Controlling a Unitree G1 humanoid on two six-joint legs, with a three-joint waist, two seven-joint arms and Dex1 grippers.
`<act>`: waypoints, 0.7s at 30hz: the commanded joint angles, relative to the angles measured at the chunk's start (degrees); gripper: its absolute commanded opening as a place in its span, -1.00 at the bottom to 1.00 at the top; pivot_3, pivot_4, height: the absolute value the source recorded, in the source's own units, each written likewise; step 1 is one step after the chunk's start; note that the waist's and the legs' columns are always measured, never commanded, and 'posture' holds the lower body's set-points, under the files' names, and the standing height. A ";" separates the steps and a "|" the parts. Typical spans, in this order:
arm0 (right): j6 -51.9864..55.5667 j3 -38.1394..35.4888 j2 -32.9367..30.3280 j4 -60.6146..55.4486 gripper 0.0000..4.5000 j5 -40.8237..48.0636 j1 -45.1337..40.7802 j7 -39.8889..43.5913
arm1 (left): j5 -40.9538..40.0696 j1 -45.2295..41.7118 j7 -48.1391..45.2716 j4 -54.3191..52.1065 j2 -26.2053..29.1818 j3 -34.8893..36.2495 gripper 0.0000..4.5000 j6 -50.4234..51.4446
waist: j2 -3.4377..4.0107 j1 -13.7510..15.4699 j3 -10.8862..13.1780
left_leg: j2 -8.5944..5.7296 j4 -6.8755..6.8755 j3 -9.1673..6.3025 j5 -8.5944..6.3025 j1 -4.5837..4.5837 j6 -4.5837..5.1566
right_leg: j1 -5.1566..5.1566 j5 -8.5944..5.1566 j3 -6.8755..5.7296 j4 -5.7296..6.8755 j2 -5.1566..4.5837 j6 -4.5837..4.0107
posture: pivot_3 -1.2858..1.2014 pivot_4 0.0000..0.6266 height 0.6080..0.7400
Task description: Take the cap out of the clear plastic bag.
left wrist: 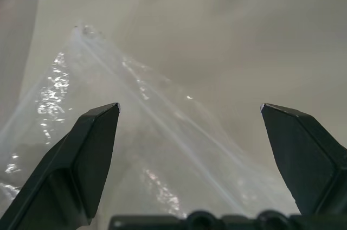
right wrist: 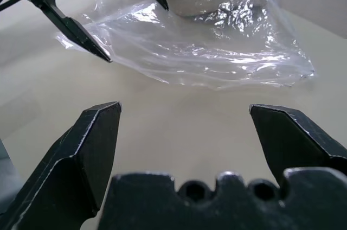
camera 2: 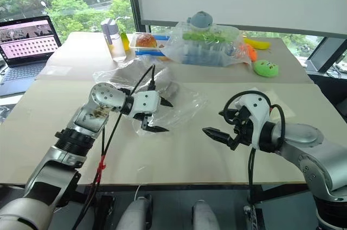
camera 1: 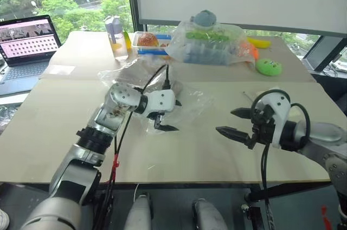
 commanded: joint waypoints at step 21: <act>-2.87 3.10 4.32 1.63 1.00 -3.02 -3.47 -1.22 | 1.40 1.13 5.47 -8.70 4.14 -2.87 0.99 5.26 | 0.00 -0.03 0.00 | 0.00 -0.03 0.00 -0.01 -0.01 0.00 | -0.05 -0.01 0.00 -0.02 0.00 0.00 | 0.03 -0.52 1.00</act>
